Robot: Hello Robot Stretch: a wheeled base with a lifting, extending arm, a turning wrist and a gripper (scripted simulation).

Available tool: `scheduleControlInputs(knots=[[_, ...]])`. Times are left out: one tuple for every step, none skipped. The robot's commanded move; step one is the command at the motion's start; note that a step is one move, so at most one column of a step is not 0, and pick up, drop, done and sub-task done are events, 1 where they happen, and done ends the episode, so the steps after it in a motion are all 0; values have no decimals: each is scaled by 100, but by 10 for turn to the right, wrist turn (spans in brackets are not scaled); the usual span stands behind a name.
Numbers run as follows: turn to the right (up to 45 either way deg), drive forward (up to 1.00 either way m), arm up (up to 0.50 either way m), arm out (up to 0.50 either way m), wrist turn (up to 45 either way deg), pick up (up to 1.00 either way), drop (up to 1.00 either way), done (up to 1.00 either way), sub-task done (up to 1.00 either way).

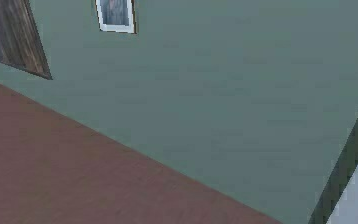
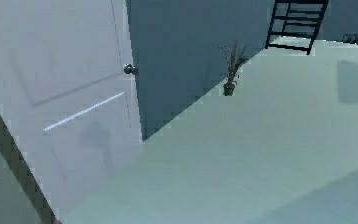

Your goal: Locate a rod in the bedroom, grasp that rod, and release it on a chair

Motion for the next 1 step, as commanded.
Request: scheduleControlInputs(knots=[[0,20,0,0,0,0,0,0,0]])
